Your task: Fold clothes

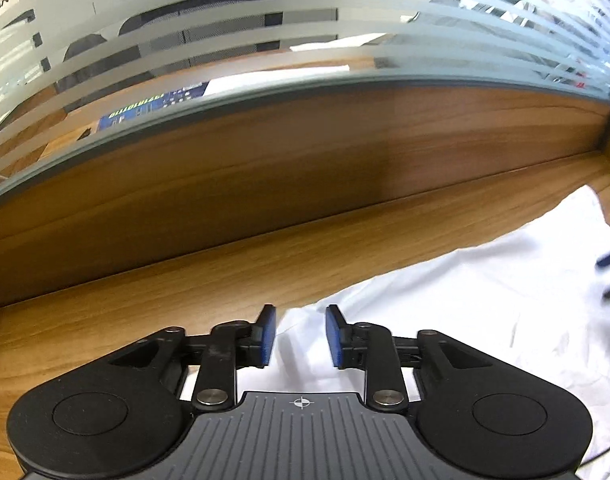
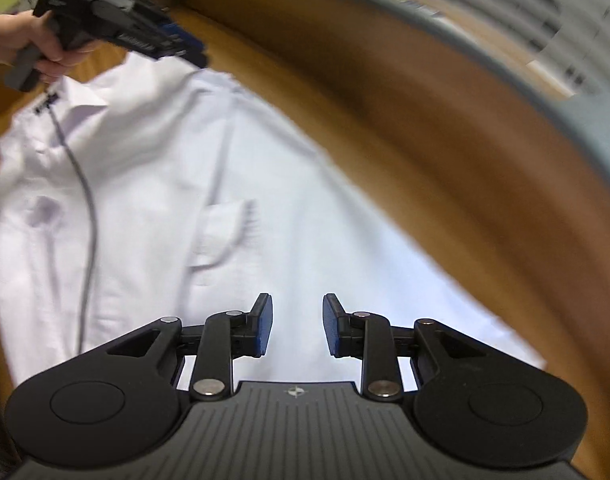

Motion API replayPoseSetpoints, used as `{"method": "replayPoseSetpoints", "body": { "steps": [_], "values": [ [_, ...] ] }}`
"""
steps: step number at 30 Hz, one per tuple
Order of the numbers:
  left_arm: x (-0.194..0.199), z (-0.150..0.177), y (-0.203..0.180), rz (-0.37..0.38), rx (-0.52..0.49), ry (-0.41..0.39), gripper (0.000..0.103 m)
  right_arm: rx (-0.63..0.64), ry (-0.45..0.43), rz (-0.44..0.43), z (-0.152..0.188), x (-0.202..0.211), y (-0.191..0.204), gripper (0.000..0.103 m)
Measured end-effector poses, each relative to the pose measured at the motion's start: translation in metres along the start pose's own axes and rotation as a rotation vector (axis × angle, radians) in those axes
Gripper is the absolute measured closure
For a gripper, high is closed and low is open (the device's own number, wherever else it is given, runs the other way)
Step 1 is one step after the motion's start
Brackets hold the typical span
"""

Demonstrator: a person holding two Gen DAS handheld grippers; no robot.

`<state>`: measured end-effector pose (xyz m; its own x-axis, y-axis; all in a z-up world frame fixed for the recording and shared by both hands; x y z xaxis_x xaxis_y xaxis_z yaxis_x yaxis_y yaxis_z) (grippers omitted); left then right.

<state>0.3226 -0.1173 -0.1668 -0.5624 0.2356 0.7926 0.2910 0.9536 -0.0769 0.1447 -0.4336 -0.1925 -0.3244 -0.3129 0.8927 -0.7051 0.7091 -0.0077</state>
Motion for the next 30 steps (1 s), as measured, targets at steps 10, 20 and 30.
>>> {"method": "replayPoseSetpoints", "body": {
  "steps": [10,20,30],
  "values": [
    [-0.021,0.062,0.006,0.066,0.011,0.190,0.072,-0.028,-0.004,-0.189,-0.011,-0.043,0.026,0.074],
    [-0.020,0.060,0.004,0.043,-0.077,0.167,0.070,-0.078,0.106,-0.199,-0.002,-0.052,0.028,0.098],
    [-0.035,0.059,0.004,0.042,-0.070,0.162,0.069,-0.211,0.155,-0.218,0.011,-0.021,0.039,0.101]
  ]
}}
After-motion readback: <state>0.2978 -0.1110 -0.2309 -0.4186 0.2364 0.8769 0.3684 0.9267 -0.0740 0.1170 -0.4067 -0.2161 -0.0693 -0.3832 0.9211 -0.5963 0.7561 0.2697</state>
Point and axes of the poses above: each gripper's, at about its wrist camera, not at the fingertips, and x roughly against the way its jaws point, y to its left, z to its underside, the point moved 9 cm from there along -x, roughly the way its jaws point, and after that the axes turned 10 degrees about x, right-handed, at the moved point
